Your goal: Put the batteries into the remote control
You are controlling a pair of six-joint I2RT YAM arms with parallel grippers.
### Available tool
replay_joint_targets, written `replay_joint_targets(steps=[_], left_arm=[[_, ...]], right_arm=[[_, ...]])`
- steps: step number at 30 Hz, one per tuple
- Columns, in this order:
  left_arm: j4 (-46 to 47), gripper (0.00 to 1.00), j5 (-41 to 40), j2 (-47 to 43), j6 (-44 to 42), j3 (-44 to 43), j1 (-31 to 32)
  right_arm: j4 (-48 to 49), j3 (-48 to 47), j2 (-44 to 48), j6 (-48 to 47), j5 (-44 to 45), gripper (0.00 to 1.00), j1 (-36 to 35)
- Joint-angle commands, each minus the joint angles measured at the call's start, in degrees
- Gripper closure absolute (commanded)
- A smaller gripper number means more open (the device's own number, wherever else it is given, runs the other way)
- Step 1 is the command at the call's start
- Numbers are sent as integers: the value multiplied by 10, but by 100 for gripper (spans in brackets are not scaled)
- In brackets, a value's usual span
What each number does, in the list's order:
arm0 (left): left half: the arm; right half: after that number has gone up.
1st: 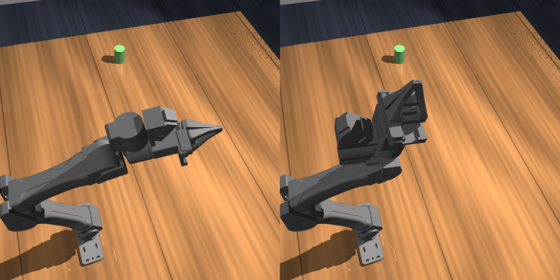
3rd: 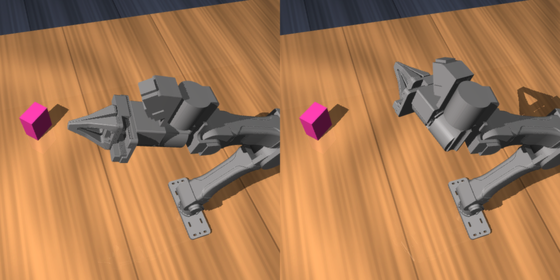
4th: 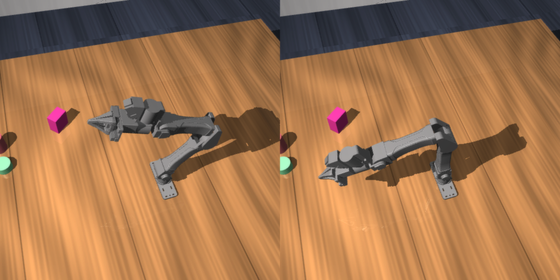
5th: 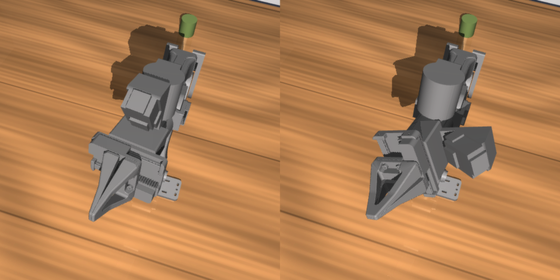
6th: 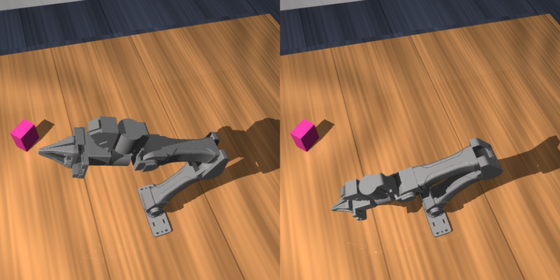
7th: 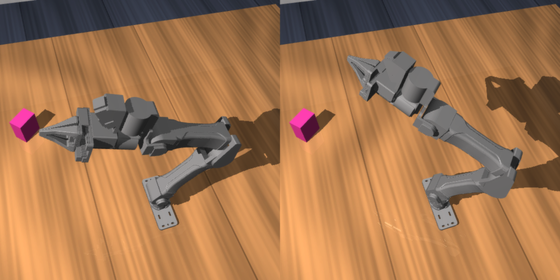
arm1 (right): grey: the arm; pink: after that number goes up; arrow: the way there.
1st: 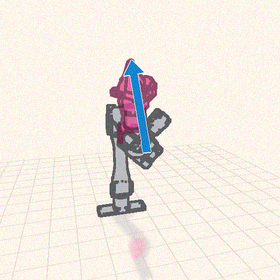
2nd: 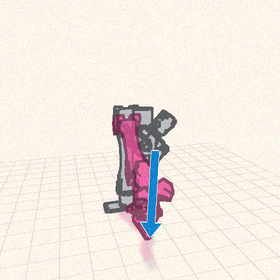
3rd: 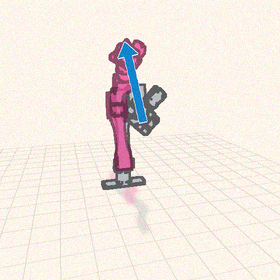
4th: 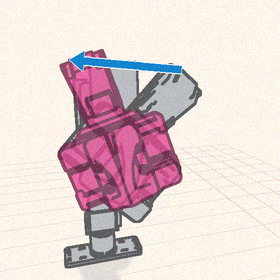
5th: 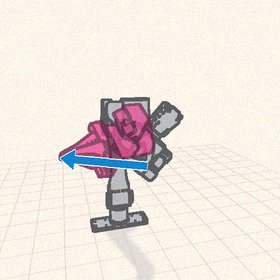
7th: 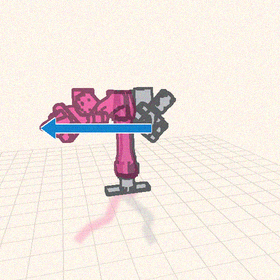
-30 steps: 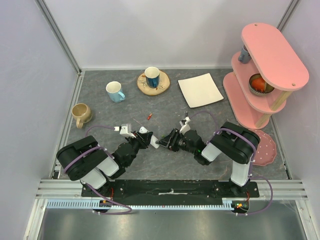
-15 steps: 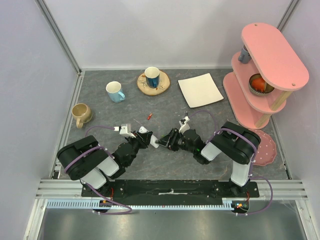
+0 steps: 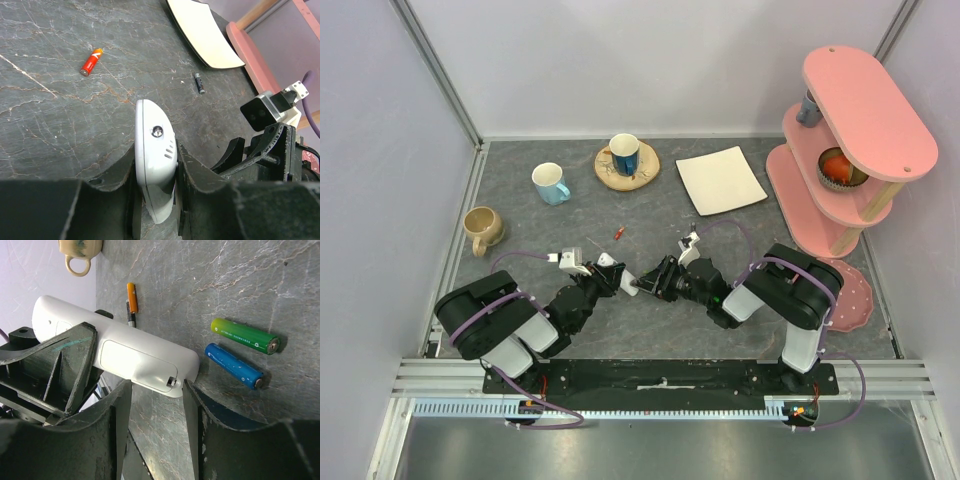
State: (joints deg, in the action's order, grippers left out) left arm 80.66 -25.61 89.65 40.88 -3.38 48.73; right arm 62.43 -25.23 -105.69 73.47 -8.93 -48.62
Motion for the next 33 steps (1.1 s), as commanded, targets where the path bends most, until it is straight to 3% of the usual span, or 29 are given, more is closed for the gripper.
replay_joint_targets(steps=[1,33], left_arm=[[147,98,13,16,16,36,12],[147,98,14,23,23,36,17]], right_arm=[[61,-14,23,2,5,48,-3],[71,-16,14,8,7,56,-12]])
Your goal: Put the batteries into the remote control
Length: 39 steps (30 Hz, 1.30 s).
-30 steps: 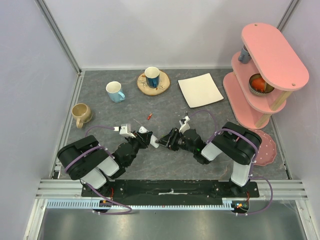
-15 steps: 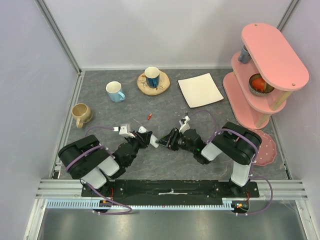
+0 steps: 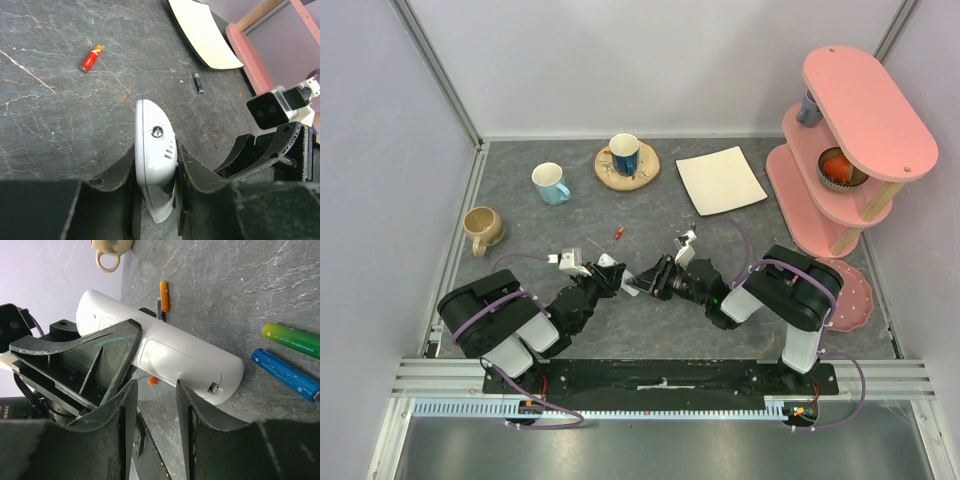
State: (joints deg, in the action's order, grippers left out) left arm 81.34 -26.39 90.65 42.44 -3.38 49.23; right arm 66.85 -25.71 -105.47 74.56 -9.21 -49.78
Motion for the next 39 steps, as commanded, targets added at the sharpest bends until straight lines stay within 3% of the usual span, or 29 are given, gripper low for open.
replay_joint_targets(steps=[1,5,11,15,20,25,26,29,31,35,39], left_arm=[[140,98,21,13,6,36,11],[139,98,5,15,10,36,11],[140,98,-12,1,-3,36,8],[140,97,1,-22,-17,16,7],[140,98,-5,-46,-1,12,5],[140,98,0,-47,12,16,4],[140,98,0,-53,21,25,4],[140,98,-8,-70,59,34,2],[140,98,0,-86,62,47,2],[140,98,56,-121,-15,37,1],[140,98,54,-115,-17,22,1]], right_arm=[[27,-9,14,-3,10,55,-1],[-31,-7,69,-56,9,50,0],[-277,-22,207,-224,44,37,0],[-426,-42,283,-304,101,23,-1],[-514,-66,332,-343,166,6,1],[-481,-29,329,-225,161,3,16],[-433,-14,327,-205,150,8,20],[-336,34,323,-172,67,11,48],[-332,28,316,-180,30,10,65],[-332,26,335,-216,3,7,66],[-333,22,357,-210,-3,16,66]])
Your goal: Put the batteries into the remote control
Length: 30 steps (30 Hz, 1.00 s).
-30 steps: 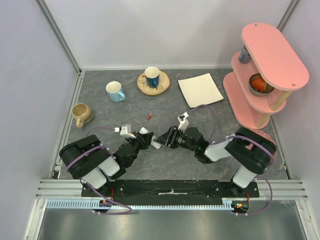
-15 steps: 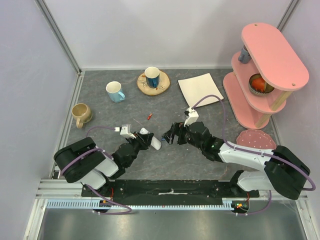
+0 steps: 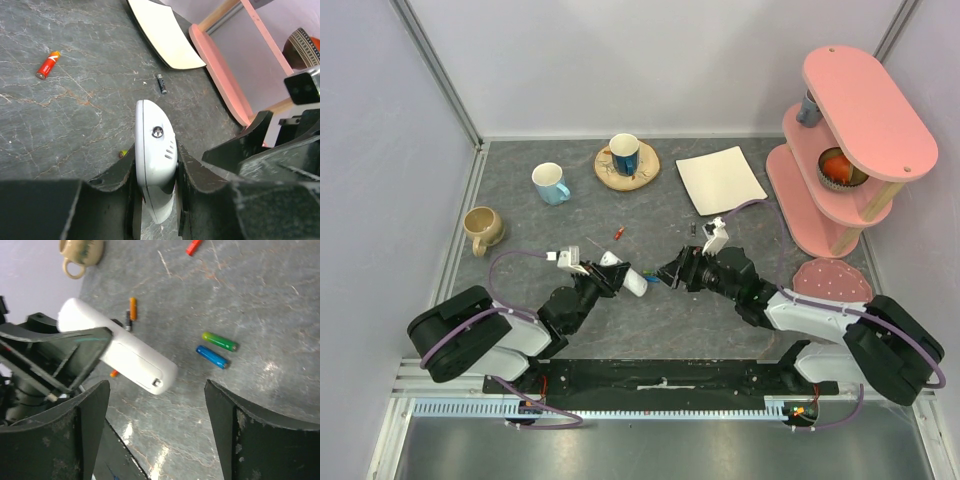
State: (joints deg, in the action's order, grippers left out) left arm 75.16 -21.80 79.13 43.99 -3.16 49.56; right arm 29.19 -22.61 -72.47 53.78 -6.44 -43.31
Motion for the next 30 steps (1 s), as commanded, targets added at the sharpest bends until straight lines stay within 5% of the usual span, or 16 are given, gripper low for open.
replay_joint_targets(steps=[1,7,14,30], left_arm=[[202,98,8,2,-30,17,-3],[202,98,5,16,-32,-4,-2],[202,98,16,9,-63,-12,-2],[202,98,9,13,-66,-26,-2]], right_arm=[[43,-16,28,2,-33,19,2],[63,-21,24,32,-30,42,1],[155,-5,-39,98,-45,51,-2],[179,-16,-106,117,-50,50,-23]])
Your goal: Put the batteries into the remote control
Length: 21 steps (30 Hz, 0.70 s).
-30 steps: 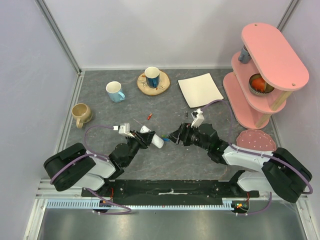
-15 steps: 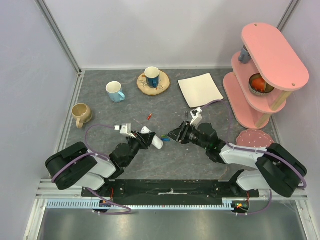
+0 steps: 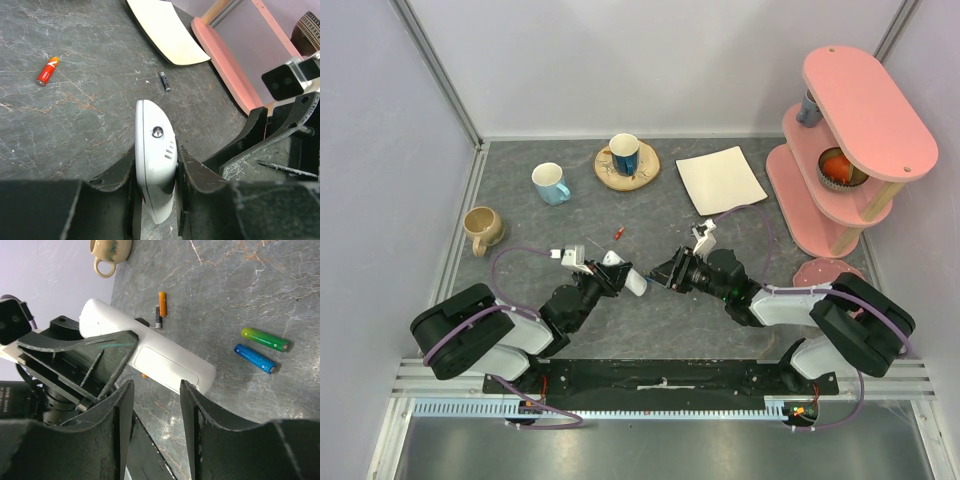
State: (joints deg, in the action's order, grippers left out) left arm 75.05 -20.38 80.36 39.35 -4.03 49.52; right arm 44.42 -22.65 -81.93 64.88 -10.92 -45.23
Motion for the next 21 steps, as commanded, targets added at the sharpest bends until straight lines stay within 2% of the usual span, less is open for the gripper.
replay_joint_targets(steps=[1,8,21], left_arm=[[203,98,-6,-1,-19,-19,-1],[203,98,-8,-7,-15,-24,-2],[203,98,-4,-14,-4,-27,0]], right_arm=[[27,-14,-13,5,-6,48,-5],[37,-13,-23,10,-3,46,-6],[44,-14,-41,13,-8,50,-14]])
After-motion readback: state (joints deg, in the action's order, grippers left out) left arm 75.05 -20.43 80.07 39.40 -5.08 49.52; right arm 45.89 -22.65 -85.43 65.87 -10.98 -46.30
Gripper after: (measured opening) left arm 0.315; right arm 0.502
